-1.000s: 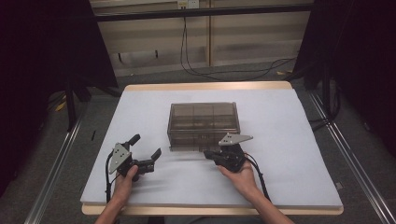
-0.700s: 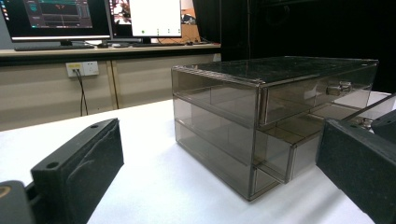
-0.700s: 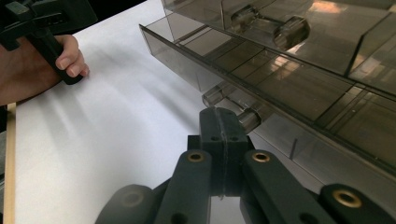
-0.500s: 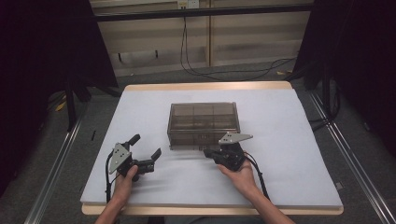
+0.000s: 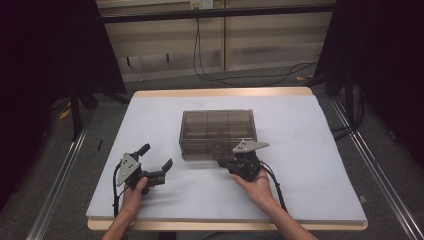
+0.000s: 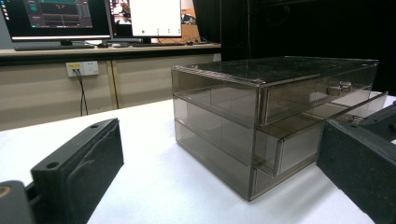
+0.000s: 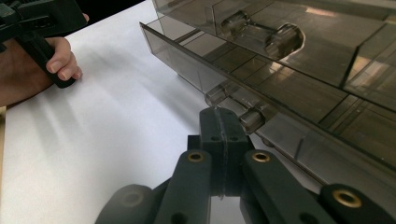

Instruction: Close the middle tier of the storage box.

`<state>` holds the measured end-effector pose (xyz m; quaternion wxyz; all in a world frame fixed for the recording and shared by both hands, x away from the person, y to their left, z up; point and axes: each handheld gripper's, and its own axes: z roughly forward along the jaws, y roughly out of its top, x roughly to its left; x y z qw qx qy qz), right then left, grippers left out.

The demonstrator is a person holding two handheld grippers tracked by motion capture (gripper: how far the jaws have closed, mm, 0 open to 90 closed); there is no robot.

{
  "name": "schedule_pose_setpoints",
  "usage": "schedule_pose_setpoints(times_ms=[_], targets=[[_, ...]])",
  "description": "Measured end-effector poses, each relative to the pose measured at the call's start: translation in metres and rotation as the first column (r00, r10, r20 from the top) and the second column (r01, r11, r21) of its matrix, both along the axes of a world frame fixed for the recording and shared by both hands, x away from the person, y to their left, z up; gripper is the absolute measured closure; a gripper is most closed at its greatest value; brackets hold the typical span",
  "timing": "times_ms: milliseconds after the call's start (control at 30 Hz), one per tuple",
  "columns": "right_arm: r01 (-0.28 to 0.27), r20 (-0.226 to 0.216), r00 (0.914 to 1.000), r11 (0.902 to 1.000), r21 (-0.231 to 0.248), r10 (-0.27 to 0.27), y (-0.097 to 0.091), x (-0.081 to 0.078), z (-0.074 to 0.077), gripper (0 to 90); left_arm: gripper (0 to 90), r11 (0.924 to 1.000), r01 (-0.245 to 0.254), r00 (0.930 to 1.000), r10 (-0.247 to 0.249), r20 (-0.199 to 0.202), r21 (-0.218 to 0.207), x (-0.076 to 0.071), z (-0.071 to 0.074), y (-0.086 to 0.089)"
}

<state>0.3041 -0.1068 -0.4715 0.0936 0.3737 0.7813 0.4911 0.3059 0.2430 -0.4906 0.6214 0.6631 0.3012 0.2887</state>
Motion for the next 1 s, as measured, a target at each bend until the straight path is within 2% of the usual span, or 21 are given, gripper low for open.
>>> schedule_pose_setpoints(times_ms=[267, 1000], targets=[[-0.005, -0.003, 1.0, 1.0, -0.002, 0.005, 0.001, 0.003, 0.0, 90.0, 0.8, 1.0, 0.001, 1.0, -0.001, -0.001, 0.003, 0.0, 0.0, 0.0], [0.027, 0.0, 0.9996, 0.9996, -0.003, -0.027, -0.001, 0.012, 0.0, 90.0, 0.9, 1.0, 0.001, 1.0, -0.001, -0.002, -0.004, 0.0, 0.0, 0.0]])
